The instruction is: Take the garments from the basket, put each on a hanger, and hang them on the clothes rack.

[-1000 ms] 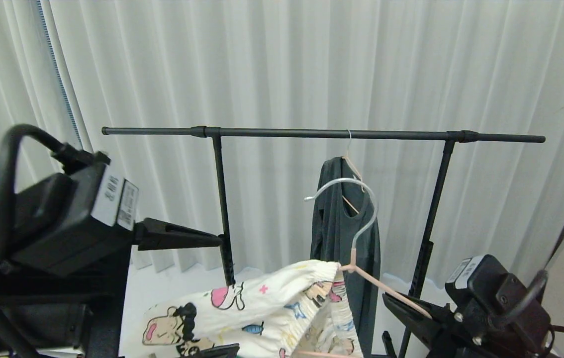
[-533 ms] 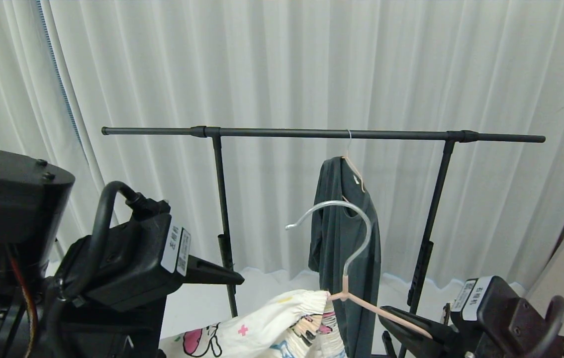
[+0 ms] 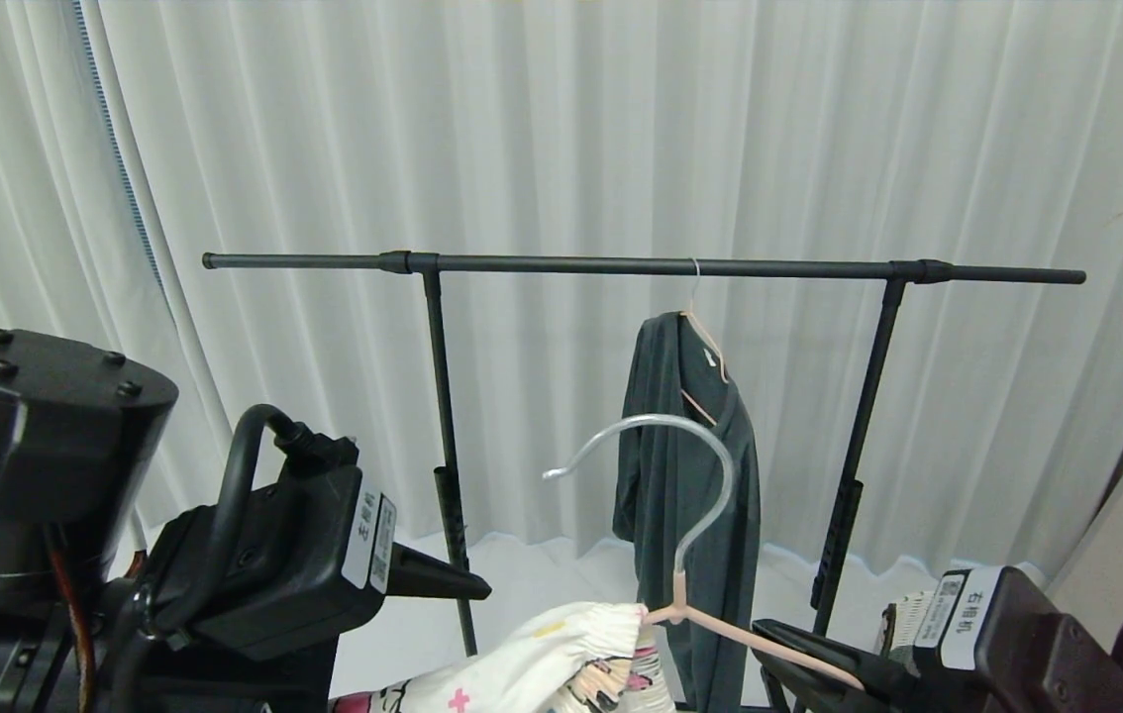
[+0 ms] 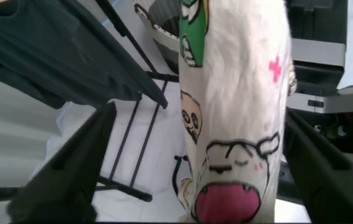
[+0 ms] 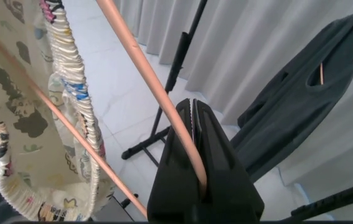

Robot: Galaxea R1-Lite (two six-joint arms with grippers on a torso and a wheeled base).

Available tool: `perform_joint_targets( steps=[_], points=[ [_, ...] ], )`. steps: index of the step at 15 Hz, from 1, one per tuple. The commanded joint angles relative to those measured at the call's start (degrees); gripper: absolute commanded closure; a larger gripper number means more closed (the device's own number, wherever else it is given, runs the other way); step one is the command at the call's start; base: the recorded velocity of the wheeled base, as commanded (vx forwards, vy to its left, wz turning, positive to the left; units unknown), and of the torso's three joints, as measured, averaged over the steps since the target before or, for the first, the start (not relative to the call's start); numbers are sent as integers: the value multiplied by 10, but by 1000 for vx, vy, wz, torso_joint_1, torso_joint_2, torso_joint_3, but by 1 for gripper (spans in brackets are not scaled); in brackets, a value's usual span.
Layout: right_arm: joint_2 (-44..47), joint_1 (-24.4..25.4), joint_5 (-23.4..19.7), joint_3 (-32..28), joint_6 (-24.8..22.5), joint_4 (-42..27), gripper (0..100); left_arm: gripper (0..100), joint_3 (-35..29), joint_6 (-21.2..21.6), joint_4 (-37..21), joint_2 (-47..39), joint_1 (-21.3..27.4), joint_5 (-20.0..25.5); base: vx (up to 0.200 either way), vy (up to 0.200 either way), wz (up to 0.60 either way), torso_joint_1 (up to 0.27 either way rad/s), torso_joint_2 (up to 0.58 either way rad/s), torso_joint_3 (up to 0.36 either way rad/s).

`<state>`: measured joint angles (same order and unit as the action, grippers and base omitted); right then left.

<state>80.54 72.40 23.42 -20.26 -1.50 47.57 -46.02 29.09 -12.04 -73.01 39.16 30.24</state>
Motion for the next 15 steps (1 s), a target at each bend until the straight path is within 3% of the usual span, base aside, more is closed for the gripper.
perform_joint_targets(
  steps=[1,7,8,11,15],
  points=[
    [2,3,0,0,-5,9,100,100,5,0,0,1,3,0,0,0,0,0,0,0],
    [1,5,0,-1,-13,12,100,100,7,-1,1,3,4,0,0,0,0,0,0,0],
    [1,5,0,0,-17,12,0,100,7,-1,1,2,4,0,0,0,0,0,0,0],
    [-1,-3,3,1,-18,11,0,100,11,0,1,3,0,-9,0,0,0,0,0,0],
    [-4,-41,1,2,-18,11,0,100,44,-6,2,24,-23,-122,0,0,0,0,0,0]
  ],
)
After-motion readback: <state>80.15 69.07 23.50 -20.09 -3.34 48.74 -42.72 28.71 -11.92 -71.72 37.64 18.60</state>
